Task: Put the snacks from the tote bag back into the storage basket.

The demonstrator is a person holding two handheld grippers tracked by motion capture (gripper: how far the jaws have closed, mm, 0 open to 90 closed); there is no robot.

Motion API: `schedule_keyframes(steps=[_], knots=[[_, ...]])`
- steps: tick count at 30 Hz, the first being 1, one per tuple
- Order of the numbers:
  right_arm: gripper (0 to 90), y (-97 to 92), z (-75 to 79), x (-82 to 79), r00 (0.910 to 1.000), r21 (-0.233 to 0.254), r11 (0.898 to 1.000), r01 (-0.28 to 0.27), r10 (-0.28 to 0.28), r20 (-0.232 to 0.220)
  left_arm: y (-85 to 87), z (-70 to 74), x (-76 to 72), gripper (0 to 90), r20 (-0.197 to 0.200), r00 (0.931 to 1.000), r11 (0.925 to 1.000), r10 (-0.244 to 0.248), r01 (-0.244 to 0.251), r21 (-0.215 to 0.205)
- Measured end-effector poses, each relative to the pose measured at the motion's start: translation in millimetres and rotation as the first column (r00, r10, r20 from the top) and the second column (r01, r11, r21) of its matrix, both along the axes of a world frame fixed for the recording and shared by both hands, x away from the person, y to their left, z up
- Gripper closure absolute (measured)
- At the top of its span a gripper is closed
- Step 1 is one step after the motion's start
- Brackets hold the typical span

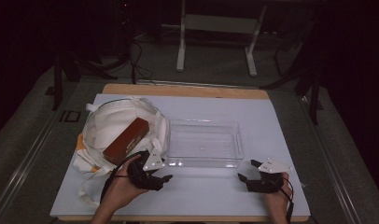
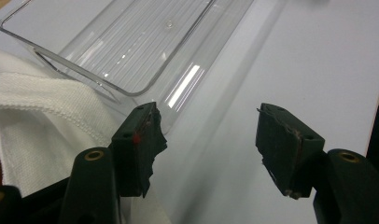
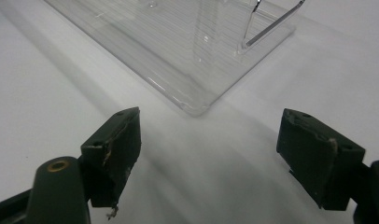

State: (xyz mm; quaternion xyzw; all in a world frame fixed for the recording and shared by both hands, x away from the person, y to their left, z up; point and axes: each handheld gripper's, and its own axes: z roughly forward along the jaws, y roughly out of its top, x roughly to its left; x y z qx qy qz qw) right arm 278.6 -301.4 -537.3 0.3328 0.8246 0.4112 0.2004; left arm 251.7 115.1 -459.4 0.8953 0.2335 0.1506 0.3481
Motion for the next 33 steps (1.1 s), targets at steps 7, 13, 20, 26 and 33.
schedule_keyframes(steps=[7, 13, 20, 26, 33], knots=[[21.7, 0.0, 0.1, -0.1, 1.0000, 0.001, 1.000, 0.001, -0.001, -0.002, 5.3, 3.7, 3.2, 39.6, 0.005, 1.0000, 0.9999, -0.009, 0.009, 0.007], [21.7, 0.0, 0.0, -0.1, 1.0000, 0.000, 1.000, 0.000, 0.000, 0.000, 7.4, 5.4, 4.6, 39.7, 0.007, 0.9998, 0.9995, -0.020, 0.019, 0.023], [21.7, 0.1, 0.0, -0.1, 1.0000, 0.000, 1.000, -0.001, 0.001, 0.001, 10.6, 8.0, 7.6, 39.7, 0.003, 0.9991, 0.9977, -0.042, 0.042, 0.052], [21.7, 0.0, 0.0, -0.2, 1.0000, -0.001, 1.000, -0.001, 0.001, 0.002, 12.6, 13.2, 7.5, 39.7, 0.009, 0.9986, 0.9956, -0.052, 0.051, 0.079], [21.7, 0.1, 0.2, -0.5, 1.0000, -0.002, 1.000, 0.001, -0.001, -0.001, 16.5, 19.0, 8.0, 40.0, 0.011, 0.9983, 0.9945, -0.057, 0.055, 0.089]])
